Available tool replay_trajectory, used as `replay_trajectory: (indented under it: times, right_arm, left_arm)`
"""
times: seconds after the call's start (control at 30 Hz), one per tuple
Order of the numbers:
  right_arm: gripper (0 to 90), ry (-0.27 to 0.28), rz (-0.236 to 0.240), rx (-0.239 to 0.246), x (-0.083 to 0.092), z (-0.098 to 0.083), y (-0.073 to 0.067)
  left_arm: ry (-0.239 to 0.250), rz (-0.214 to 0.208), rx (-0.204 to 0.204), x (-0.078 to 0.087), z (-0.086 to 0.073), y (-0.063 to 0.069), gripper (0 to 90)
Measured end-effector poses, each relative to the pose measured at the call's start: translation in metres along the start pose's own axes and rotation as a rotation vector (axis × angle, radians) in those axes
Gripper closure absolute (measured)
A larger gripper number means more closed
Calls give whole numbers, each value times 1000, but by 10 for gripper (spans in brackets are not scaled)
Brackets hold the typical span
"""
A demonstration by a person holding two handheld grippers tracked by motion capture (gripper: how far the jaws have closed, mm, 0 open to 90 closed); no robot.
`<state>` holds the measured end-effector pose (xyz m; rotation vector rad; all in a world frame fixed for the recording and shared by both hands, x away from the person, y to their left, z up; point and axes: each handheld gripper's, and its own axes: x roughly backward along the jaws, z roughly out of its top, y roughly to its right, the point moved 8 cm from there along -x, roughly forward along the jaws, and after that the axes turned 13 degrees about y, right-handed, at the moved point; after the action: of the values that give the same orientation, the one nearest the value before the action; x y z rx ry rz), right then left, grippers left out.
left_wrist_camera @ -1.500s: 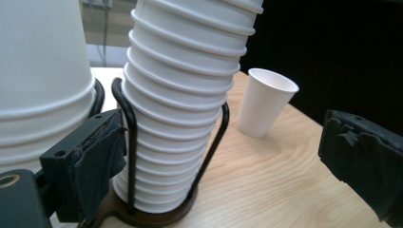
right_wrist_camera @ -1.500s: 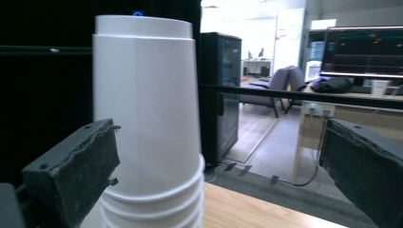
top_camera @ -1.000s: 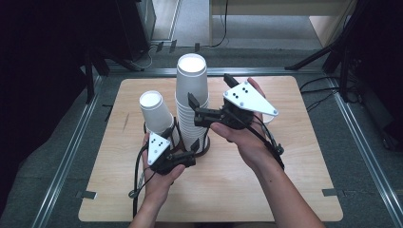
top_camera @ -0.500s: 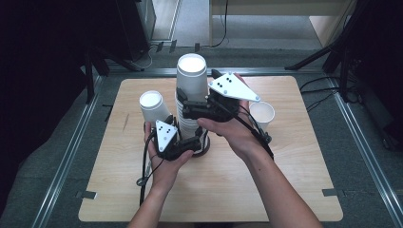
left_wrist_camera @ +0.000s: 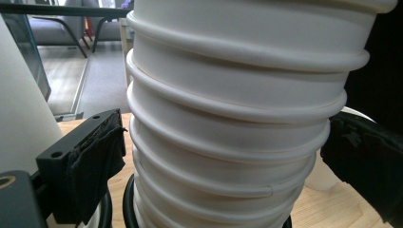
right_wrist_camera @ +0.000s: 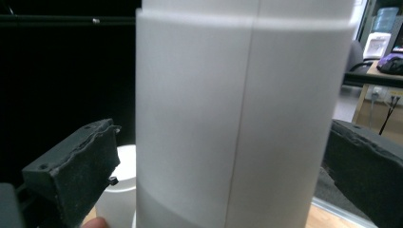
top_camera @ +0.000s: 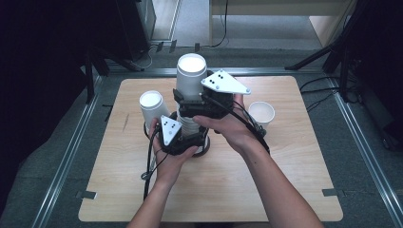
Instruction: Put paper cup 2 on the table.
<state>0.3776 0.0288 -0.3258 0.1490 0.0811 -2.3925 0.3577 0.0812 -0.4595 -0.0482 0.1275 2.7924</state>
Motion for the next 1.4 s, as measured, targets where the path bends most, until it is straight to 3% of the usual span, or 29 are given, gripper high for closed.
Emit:
replay_trajectory:
  times: [0.2,0.3,0.63,1.07,1.23,1.4]
  right_arm:
    - [61,5,-10,-34,-2,-1,2]
    - [65,-2,-3,-19,-3,-4,1]
    - [137,-4,-6,-37,-4,-11,2]
    - [143,20,-5,-41,-5,-2,2]
    - [137,-2,-4,-36,-5,-3,2]
    - [74,-12,3,-55,-1,-8,4]
  left_arm:
    - [-1,-9,1,-1,-2,0,26]
    - [0,-15,0,-1,-2,0,28]
    - [6,-22,-15,1,-1,0,42]
    - [14,-29,-4,3,1,-1,56]
    - [26,-30,-1,4,4,-1,60]
    - [44,-24,-13,8,12,-1,28]
